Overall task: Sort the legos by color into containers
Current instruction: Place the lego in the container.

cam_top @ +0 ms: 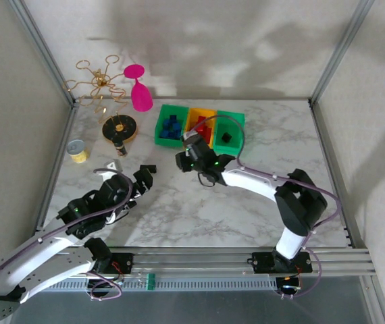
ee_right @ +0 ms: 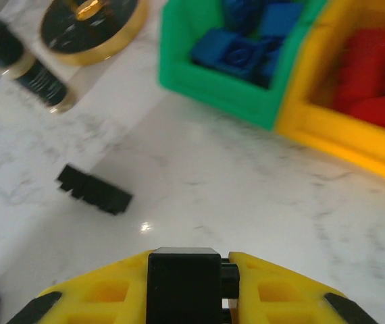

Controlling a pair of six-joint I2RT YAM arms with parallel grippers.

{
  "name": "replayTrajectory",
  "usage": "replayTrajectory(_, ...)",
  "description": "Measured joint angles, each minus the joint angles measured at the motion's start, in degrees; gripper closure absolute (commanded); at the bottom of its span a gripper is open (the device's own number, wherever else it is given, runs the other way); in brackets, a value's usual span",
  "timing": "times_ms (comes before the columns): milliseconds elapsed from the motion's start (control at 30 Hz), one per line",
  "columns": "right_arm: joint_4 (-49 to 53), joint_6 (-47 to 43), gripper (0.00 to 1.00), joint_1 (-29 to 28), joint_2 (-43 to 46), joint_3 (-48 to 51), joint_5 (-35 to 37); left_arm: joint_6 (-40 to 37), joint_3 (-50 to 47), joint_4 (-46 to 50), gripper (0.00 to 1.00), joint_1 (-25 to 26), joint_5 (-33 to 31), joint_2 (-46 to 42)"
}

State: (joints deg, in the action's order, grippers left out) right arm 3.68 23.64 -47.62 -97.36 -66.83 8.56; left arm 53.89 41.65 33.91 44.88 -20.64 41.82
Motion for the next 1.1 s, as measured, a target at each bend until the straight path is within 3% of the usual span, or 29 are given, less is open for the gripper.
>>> replayTrajectory(333, 2.19, -0.94, 0.75, 15.87, 2.91, 0.76, 2.03, -5.46, 0.52, -13.38, 0.00, 0.00, 4.94, 11.80)
replayTrajectory(500, 3.43, -2.23, 0.75, 20.87, -1.79, -3.65, 2.62, -7.23, 2.12, -18.56, 0.00, -0.04, 6.25, 17.09)
replayTrajectory(700, 3.19, -3.93, 0.73, 24.57, -11.17, -11.02, 3.06, -8.22, 3.82, -22.99, 0.00, -0.15, 7.50, 22.99)
replayTrajectory(833, 3.48, -5.42, 0.63, 26.18, -16.31, -15.63, 3.06, -8.94, 5.33, -24.20, 0.00, -0.48, 8.17, 25.90)
replayTrajectory(900, 3.69, -6.08, 0.57, 26.56, -17.66, -17.11, 3.30, -9.14, 5.73, -24.94, 0.00, -0.66, 8.41, 26.49)
replayTrajectory(1100, 3.37, -6.60, 0.55, 26.58, -18.14, -18.18, 2.54, -9.18, 5.90, -25.40, 0.00, -1.18, 8.92, 26.58)
